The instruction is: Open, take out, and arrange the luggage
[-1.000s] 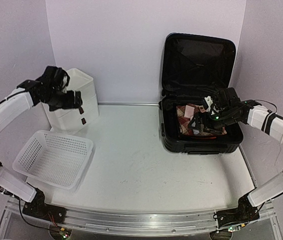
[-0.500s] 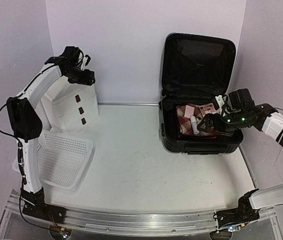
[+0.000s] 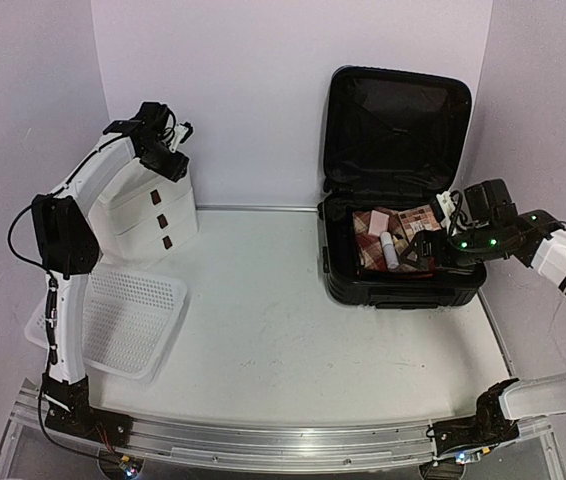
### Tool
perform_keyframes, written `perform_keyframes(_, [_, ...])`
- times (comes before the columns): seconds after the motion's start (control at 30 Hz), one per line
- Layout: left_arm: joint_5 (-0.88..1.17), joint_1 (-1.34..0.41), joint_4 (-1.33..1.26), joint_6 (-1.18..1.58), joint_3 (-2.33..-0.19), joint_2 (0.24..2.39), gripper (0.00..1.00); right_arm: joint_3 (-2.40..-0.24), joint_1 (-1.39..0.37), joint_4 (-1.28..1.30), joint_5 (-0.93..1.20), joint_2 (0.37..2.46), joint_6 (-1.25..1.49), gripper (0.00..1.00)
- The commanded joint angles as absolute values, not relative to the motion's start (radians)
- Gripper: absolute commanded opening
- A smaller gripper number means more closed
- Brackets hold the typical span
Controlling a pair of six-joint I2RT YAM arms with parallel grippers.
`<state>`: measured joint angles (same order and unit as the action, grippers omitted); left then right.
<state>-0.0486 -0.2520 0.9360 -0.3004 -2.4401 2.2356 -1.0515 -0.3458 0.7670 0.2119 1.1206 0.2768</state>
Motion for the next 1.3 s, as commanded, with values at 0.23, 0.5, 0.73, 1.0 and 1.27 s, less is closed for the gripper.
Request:
perform_keyframes(0.23, [-0.005, -0.243, 0.927, -0.362, -2.384, 2.204, 0.32, -1.075, -0.349, 0.758, 0.212, 1.149, 0.281, 0.98])
perform_keyframes(0.5, [0.071, -0.273, 0.929, -0.319, -2.368, 2.189, 0.12, -1.059, -0.349, 0.758, 0.204, 1.133, 0.276, 0.98])
perform_keyframes(0.73, [0.101, -0.375, 0.931, -0.300, -2.434, 2.220, 0.15, -1.045, -0.349, 0.758, 0.191, 1.114, 0.272, 0.98])
perform_keyframes(1.0, [0.230, -0.469, 0.927, -0.199, -2.503, 2.258, 0.16, -1.040, -0.349, 0.758, 0.197, 1.108, 0.273, 0.98])
perform_keyframes(1.27, [0.329, -0.575, 0.921, -0.049, -2.518, 2.282, 0.15, -1.045, -0.350, 0.758, 0.201, 1.114, 0.277, 0.98])
